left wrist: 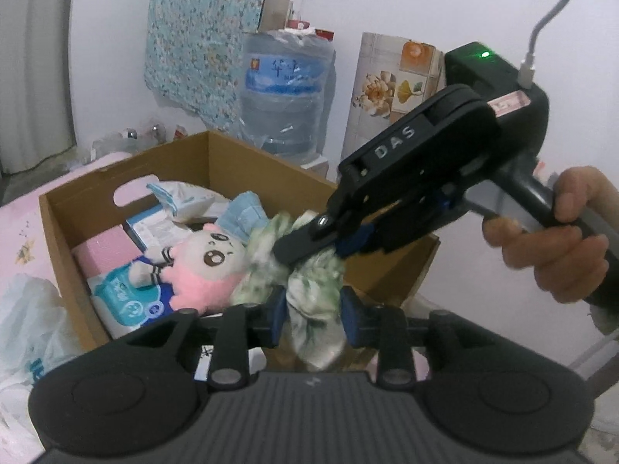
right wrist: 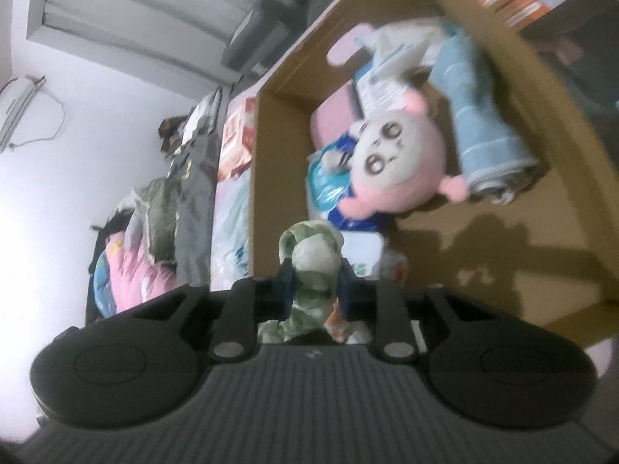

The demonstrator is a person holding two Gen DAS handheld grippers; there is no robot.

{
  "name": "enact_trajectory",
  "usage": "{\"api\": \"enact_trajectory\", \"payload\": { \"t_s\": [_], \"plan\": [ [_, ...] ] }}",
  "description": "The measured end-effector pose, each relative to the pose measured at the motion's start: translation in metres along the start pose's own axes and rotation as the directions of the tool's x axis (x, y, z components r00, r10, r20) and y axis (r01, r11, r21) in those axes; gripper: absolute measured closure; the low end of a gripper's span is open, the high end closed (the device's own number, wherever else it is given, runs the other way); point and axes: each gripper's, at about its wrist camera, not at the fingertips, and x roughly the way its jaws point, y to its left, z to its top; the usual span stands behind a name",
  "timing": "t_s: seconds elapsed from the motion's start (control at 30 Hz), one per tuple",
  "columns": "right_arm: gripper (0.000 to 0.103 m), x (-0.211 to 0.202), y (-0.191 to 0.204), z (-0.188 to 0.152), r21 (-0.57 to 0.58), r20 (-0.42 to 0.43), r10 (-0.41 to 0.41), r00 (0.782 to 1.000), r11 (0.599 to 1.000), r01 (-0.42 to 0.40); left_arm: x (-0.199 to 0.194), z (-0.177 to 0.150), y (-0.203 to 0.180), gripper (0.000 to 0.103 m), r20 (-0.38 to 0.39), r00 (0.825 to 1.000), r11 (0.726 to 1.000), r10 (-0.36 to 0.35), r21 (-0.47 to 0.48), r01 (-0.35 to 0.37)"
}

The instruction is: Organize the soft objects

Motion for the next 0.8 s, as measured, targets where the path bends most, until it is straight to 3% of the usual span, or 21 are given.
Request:
{"api": "enact_trajectory", "payload": {
  "t_s": [0.2,0.3,0.37,0.43,0.63,0.8],
  "plan": [
    [0.080,-0.015,-0.010,0.007,-0.041,0.080,-0.131,0.988,0.990,0.135,-0.005,-0.003,0.009,0.050,-0.027,0.999,0.999,0.024,-0.022,-0.025],
    [0.068,-0.010,-0.013,0.009,-0.061,0.083,-0.193,0.978,0.978,0.198,-0.016,-0.004,0.018,0.036,-0.024,0.999,0.998,0.039,-0.052,-0.040],
    [0.049,-0.008,-0.011,0.007,-0.090,0.125,-0.270,0.955,0.955,0.282,-0.025,-0.005,0.024,0.030,-0.021,0.998,0.996,0.054,-0.073,-0.055],
    [0.045,-0.007,-0.010,0.005,-0.106,0.159,-0.308,0.938,0.939,0.326,-0.037,-0.006,0.030,0.021,-0.013,0.997,0.993,0.071,-0.089,-0.072],
    [0.025,-0.021,0.002,-0.013,-0.113,0.268,-0.277,0.923,0.942,0.316,-0.073,-0.013,0.047,0.007,0.014,0.982,0.971,0.189,-0.154,-0.185],
    [0.014,-0.033,0.024,-0.049,-0.156,0.386,-0.266,0.884,0.925,0.346,-0.101,-0.024,0.062,0.000,0.018,0.940,0.918,0.341,-0.220,-0.329]
  ]
}}
